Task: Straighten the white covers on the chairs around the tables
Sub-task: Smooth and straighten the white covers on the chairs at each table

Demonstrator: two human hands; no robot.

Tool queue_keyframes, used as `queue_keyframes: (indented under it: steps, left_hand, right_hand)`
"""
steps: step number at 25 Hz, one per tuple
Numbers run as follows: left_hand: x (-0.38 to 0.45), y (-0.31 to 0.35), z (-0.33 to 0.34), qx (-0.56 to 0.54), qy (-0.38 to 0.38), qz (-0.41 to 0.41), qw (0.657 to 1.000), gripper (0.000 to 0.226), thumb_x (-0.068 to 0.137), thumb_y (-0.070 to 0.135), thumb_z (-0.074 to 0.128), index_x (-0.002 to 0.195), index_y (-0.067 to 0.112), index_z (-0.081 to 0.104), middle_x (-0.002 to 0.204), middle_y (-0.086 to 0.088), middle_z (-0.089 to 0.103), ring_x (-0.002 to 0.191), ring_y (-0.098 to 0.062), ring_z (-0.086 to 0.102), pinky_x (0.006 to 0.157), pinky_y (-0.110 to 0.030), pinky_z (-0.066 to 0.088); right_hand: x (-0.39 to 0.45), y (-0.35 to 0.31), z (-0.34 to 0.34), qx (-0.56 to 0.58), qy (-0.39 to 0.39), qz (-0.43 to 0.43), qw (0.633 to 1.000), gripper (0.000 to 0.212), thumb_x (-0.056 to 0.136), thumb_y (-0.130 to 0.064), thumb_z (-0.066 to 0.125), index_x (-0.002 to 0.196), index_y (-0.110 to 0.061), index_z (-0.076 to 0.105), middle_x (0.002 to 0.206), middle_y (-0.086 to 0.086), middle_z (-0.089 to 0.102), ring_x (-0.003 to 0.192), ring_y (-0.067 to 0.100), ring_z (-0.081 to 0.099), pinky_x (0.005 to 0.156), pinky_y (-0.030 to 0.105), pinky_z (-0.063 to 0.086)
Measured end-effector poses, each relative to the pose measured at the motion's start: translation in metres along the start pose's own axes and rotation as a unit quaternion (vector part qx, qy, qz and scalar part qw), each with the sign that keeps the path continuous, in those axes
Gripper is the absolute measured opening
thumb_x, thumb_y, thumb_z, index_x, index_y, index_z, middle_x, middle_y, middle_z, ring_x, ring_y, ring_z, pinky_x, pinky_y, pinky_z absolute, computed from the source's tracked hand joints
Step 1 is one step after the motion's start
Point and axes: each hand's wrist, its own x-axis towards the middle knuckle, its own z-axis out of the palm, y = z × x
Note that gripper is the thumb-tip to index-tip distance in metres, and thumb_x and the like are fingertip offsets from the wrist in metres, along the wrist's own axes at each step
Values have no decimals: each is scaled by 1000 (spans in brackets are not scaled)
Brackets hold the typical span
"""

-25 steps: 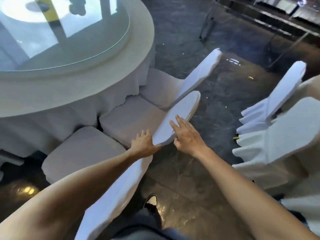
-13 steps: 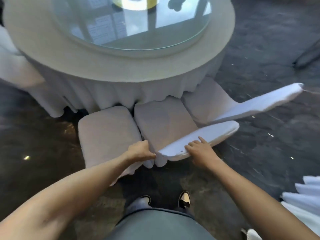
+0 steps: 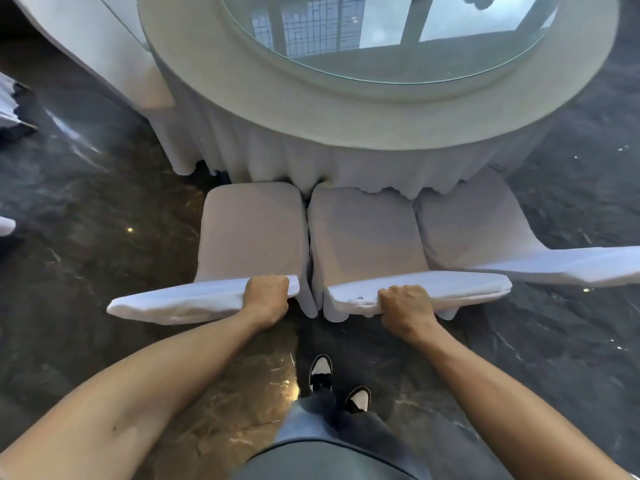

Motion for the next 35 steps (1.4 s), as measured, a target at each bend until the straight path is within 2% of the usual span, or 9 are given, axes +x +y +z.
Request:
queue_keyframes:
  steps: [12, 16, 19, 23, 25, 27, 29, 32, 35]
  left_hand:
    - [8, 10, -6, -46, 30, -9, 998, 17, 76, 15, 65, 93, 15, 69, 95, -7, 72, 87, -28, 67, 66, -30, 41]
    - [5, 11, -11, -29, 16, -8, 999, 24, 78, 18, 63, 102, 17, 67, 101, -6, 71, 92, -27, 67, 71, -31, 47]
    - [7, 23, -19, -74, -4, 3, 997, 27, 80, 28, 61, 105, 18, 61, 105, -7, 69, 95, -29, 65, 72, -33, 45]
    - [16, 71, -49, -199, 0, 104, 975, 54, 80, 43, 62, 129, 22, 51, 111, -7, 68, 102, -31, 64, 82, -39, 52]
    - [17, 101, -67, -223, -8, 165, 961, 67, 81, 42, 64, 142, 23, 44, 124, -6, 64, 109, -29, 61, 89, -42, 52]
    - [20, 131, -80, -219, -25, 215, 952, 66, 81, 41, 66, 142, 24, 46, 123, -4, 64, 105, -24, 60, 87, -40, 52]
    - [27, 161, -87, -212, -48, 244, 945, 55, 80, 38, 66, 133, 23, 54, 115, -2, 65, 97, -21, 59, 82, -39, 54]
    - [37, 208, -92, -183, -60, 256, 947, 42, 78, 34, 66, 117, 19, 60, 105, -2, 65, 90, -22, 60, 79, -42, 55]
    - [48, 258, -98, -163, -50, 237, 956, 34, 72, 32, 66, 104, 21, 60, 95, -1, 64, 82, -23, 61, 69, -38, 54]
  right_hand:
    - [26, 2, -15, -37, 5, 9, 999, 25, 75, -17, 57, 94, -17, 73, 86, 5, 72, 77, 28, 68, 68, 33, 50]
    - [27, 3, -17, -35, 16, -1, 999, 25, 76, -17, 57, 96, -16, 71, 91, 6, 72, 82, 29, 68, 68, 33, 47]
    - [22, 12, -16, -16, 39, -25, 999, 22, 80, -18, 57, 100, -15, 66, 97, 6, 71, 87, 29, 67, 68, 34, 41]
    - [13, 35, -6, 30, 77, -47, 996, 27, 81, -24, 60, 107, -17, 58, 103, 3, 69, 94, 29, 65, 68, 36, 40]
    - [8, 57, -2, 42, 83, -31, 995, 30, 75, -24, 62, 105, -18, 59, 104, 3, 70, 95, 29, 65, 76, 37, 46]
    - [-1, 87, 0, 70, 94, -14, 993, 31, 73, -26, 64, 102, -17, 62, 105, 4, 71, 96, 29, 66, 85, 39, 47]
    - [-11, 126, 7, 75, 113, -2, 991, 32, 76, -30, 66, 106, -18, 62, 109, 3, 70, 99, 26, 65, 91, 38, 45]
    - [-26, 190, 23, 73, 112, 27, 991, 48, 82, -33, 66, 126, -18, 55, 126, 3, 62, 111, 27, 60, 104, 42, 39]
    - [-37, 263, 40, 58, 77, 87, 992, 65, 81, -25, 66, 141, -17, 41, 142, 8, 47, 128, 29, 48, 116, 53, 22]
